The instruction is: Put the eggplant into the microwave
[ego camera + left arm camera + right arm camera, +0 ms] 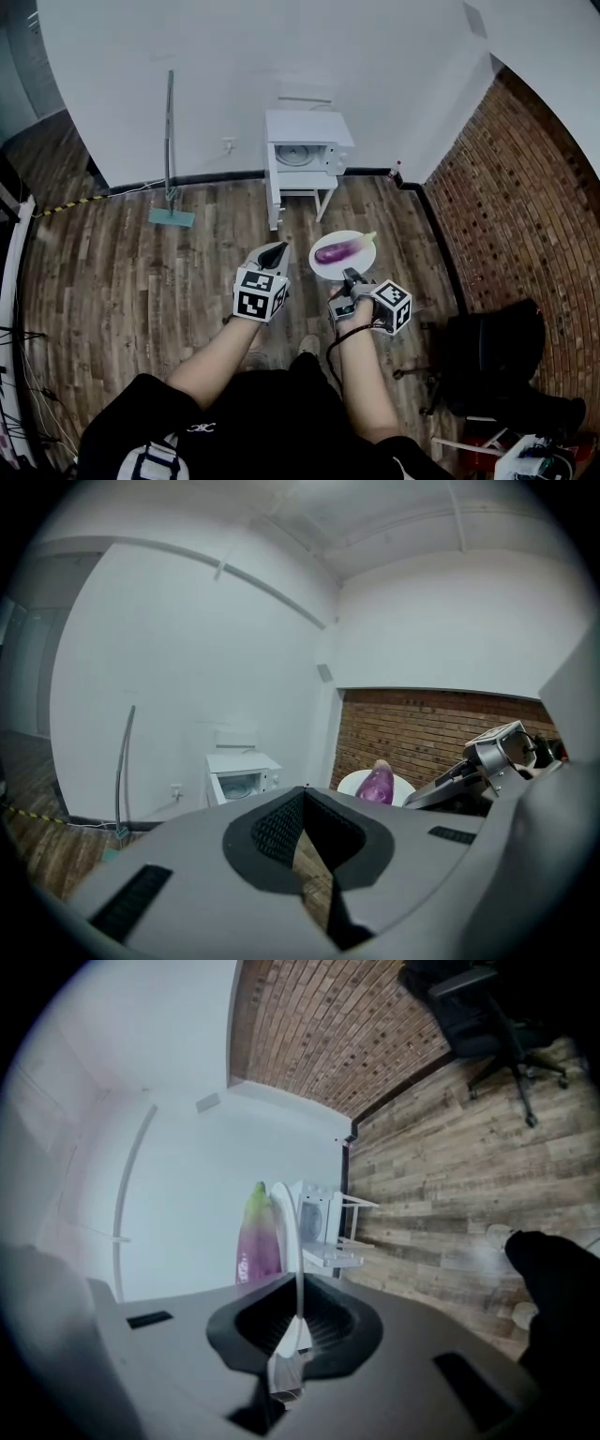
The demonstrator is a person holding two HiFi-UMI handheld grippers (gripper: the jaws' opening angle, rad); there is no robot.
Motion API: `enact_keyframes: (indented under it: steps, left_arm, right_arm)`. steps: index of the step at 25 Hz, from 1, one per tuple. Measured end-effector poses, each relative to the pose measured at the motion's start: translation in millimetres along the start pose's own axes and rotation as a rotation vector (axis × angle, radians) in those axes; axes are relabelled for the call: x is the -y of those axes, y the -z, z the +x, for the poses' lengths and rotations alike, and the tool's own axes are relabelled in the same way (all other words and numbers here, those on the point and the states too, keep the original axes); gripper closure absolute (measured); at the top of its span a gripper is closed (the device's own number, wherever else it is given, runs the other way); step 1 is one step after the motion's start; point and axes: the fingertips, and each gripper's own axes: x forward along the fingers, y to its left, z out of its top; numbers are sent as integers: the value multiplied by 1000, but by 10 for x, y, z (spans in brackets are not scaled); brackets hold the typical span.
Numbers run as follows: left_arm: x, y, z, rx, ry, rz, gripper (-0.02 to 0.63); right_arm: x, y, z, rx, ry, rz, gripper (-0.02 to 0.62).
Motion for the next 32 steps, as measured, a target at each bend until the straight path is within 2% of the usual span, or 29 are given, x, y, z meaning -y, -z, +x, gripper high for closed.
enact_keyframes:
  steps: [9,17,21,32]
  left_arm:
    - [131,-472,1085,7,-50,-24,604]
    - [232,-620,1789,17,-121,-44,604]
    - [251,-619,1999,11,-149,-48,604]
    - [53,-607,2517,6,-173,-70,604]
  right_arm:
    - [-361,-1012,687,-58,-11,-42,569]
    - [-464,-1701,1160,-129,-7,-95,569]
    - [-469,-1912,1324,-152,-10,-98,569]
    - [-584,-2141,1843,-184,-11,-118,569]
